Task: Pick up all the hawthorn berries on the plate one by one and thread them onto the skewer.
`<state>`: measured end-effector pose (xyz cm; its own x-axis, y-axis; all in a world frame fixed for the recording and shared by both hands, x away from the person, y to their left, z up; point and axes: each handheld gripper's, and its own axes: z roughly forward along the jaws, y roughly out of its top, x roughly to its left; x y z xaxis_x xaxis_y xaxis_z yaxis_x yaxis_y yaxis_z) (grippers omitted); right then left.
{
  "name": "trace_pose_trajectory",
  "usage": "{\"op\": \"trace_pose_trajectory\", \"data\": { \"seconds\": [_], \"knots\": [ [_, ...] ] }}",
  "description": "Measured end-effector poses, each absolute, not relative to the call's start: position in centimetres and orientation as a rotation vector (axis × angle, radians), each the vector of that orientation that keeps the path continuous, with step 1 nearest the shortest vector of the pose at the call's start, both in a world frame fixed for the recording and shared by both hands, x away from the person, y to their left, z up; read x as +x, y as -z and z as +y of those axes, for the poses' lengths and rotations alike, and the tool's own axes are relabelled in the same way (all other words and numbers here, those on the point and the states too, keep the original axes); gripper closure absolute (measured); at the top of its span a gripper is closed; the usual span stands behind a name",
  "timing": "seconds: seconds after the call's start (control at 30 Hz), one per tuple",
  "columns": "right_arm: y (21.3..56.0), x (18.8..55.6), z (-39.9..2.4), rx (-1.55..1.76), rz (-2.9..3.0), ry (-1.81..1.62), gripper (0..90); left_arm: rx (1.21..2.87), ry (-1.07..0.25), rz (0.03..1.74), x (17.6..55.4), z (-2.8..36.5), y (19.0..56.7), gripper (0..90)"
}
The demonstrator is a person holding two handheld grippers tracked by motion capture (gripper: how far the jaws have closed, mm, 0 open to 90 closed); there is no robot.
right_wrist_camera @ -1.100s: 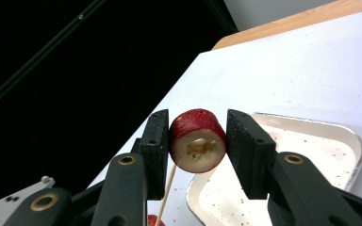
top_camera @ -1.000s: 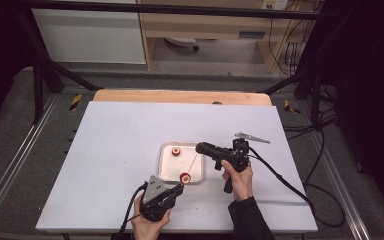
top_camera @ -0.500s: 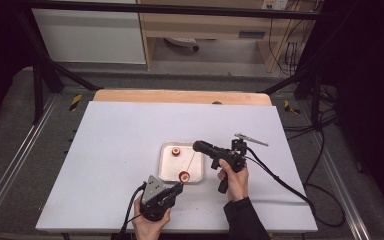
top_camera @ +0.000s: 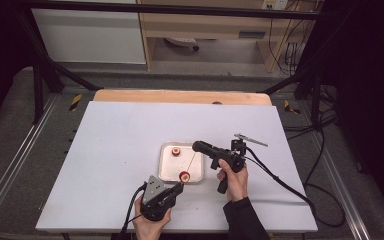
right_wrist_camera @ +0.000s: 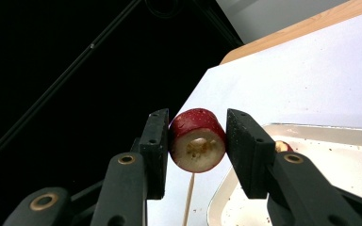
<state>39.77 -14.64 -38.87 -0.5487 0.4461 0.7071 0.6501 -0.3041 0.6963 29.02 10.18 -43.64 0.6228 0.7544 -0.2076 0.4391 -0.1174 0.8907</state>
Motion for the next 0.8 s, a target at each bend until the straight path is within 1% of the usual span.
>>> {"op": "trace_pose_trajectory", "data": {
  "seconds": [0.4, 0.8],
  "knots": [
    [39.0, 39.8, -14.5, -1.406, -1.760, 1.954, 61.4, 1.751, -0.356, 0.974, 29.1, 10.1, 43.7, 88.6],
    [40.3, 39.2, -13.6, -1.368, -1.823, 1.965, 61.4, 1.673, -0.311, 1.067, 29.3, 9.4, 43.5, 88.6]
  ]
}}
